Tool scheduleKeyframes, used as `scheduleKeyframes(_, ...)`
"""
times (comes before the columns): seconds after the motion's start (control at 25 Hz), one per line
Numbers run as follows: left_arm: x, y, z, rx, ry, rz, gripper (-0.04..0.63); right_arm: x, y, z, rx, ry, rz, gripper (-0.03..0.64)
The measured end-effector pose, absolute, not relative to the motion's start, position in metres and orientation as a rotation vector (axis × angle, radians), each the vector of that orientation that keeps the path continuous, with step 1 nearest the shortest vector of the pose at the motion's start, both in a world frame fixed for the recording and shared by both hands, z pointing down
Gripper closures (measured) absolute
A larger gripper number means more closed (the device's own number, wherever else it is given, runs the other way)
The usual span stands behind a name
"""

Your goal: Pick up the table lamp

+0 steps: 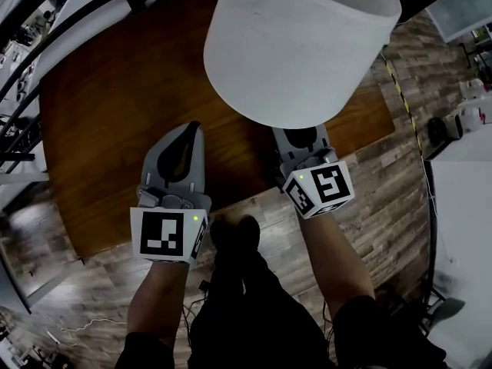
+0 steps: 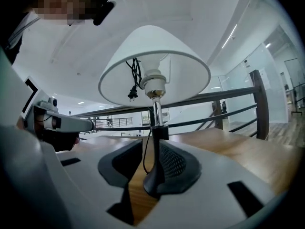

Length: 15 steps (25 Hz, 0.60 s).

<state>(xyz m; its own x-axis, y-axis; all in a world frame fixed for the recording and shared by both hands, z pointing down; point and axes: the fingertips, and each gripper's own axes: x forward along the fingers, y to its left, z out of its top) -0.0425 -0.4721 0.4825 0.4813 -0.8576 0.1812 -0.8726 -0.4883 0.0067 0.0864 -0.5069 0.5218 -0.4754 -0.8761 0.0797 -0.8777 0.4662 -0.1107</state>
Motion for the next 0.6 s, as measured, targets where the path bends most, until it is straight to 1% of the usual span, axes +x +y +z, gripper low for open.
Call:
scheduleKeyframes(0.08,-0.041,-0.478,0.484,2.61,-1.538,0.238,0.591,0.087,-0.512,0.523,1.625,-2.671,0.219,0.485)
scheduleKeyframes(0.28,-0.039,-0.484,0.487,2.6,-1.53,0.214,0.591,0.078,-0.522,0.52,1.63,-2.685,0.196,0.427)
scheduleKeyframes(0.48,-0.036,-0.488,0.499,2.592,-1.511,0.224,0.591,0.077,-0.533,0.517,1.679,-2.674,0.123,0.416)
scheduleKeyframes(0.6,-0.035,-0.493,0.507,2.585,-1.502,0.228,0.591,0.084,-0.542,0.522,1.72,-2.652,0.145,0.4)
